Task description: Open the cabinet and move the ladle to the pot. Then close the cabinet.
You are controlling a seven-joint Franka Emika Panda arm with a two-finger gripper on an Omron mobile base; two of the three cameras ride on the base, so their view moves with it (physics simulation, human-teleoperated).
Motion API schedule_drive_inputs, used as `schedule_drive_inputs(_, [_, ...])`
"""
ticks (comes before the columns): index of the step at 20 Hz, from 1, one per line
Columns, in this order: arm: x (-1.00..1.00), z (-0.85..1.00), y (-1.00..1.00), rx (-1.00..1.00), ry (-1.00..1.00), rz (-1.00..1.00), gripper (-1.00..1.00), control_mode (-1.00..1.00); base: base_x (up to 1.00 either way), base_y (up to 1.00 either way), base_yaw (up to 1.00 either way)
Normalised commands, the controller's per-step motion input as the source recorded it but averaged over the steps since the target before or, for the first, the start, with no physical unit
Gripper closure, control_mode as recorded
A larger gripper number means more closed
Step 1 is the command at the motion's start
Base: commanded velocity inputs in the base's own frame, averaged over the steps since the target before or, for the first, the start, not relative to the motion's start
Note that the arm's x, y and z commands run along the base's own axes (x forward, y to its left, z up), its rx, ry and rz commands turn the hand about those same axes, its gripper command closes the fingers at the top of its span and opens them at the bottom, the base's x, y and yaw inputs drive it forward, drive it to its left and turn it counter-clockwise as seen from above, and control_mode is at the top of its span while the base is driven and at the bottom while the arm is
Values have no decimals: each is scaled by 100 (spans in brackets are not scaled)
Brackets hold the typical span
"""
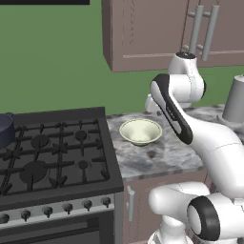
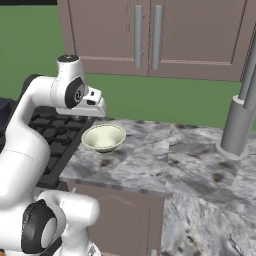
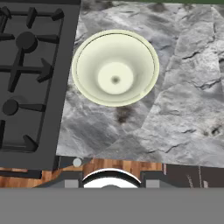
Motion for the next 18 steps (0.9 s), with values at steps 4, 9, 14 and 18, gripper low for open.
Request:
schedule_drive_inputs(4, [-15, 0, -1, 0, -12, -2, -100, -100, 0, 0, 0])
schedule_drive_inputs(9, [-26, 7, -35, -1, -28, -6, -100, -100, 0, 0, 0])
schedule_drive_inputs(14, [-2, 15, -48, 0, -18, -1, -100, -100, 0, 0, 0])
schedule_drive_inputs(18, [0, 25, -45, -1, -13, -1, -100, -100, 0, 0, 0])
